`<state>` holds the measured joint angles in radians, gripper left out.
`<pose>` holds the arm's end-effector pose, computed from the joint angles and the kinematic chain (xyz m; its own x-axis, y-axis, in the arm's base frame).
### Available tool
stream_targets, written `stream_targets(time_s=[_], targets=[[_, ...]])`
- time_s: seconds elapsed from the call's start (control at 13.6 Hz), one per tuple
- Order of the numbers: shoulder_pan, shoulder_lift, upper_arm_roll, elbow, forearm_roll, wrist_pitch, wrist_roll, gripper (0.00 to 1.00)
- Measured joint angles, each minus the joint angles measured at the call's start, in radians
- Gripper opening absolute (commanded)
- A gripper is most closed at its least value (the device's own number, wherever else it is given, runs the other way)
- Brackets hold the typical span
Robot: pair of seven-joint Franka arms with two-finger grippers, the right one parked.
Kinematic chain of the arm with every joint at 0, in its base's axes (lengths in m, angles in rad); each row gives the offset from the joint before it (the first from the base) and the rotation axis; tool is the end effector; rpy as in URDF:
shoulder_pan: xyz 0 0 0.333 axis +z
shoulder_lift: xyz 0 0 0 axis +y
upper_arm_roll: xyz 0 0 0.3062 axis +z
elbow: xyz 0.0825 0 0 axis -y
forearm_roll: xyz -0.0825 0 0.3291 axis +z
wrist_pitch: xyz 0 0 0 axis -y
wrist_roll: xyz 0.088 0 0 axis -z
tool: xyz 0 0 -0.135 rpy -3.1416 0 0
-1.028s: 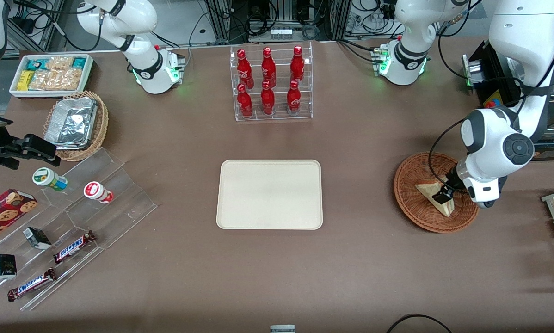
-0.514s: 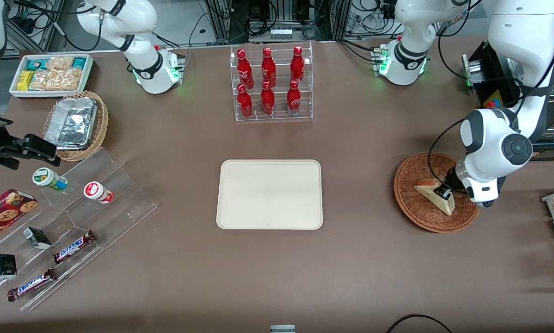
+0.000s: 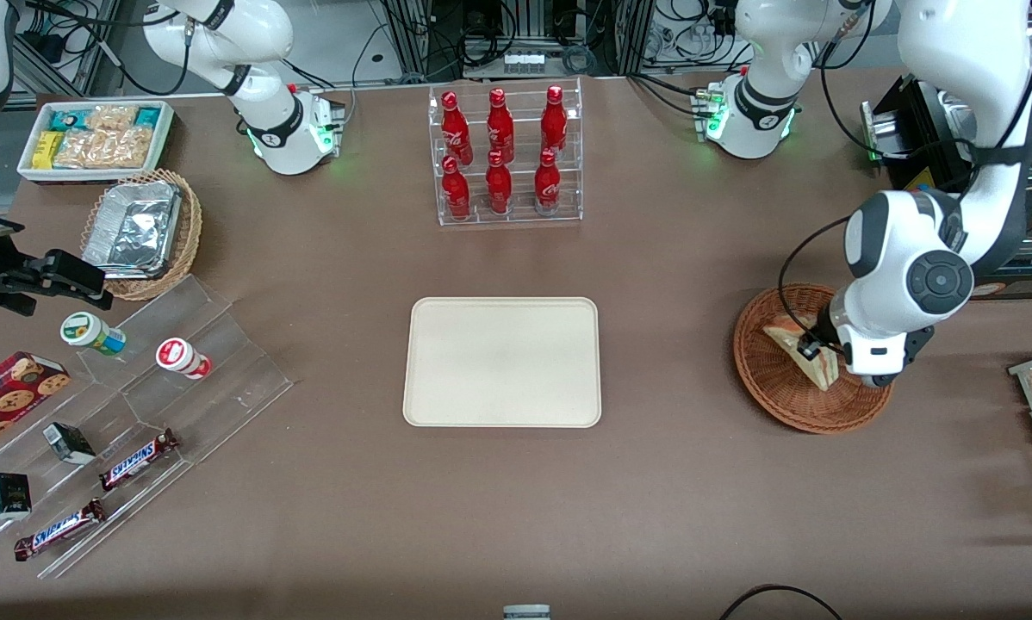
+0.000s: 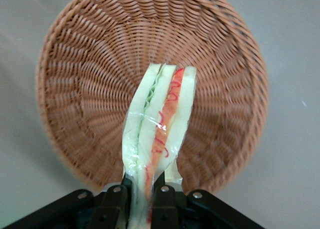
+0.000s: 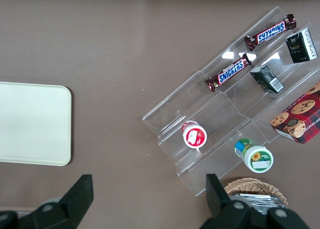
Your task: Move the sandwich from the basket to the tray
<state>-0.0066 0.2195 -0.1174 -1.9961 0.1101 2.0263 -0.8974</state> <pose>0.5184 -0.0540 0.3338 0.7485 0.6597 -0.0681 0.6402 -0.7455 -0.1856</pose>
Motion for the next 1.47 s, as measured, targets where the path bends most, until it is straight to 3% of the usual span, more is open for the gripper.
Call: stream_targets(time_s=[0.29, 0.73, 1.1, 1.47], targets=[[-0.166, -0.027, -0.007, 0.103, 0.005, -0.123, -0.006, 0.19], [-0.395, 0.000, -0.012, 0.173, 0.004, -0.094, -0.009, 0.20], [-0.563, 0.156, -0.011, 0.226, 0.006, 0.047, -0.012, 0.20], [-0.630, 0.322, -0.010, 0.375, 0.006, 0.066, -0.036, 0.20]])
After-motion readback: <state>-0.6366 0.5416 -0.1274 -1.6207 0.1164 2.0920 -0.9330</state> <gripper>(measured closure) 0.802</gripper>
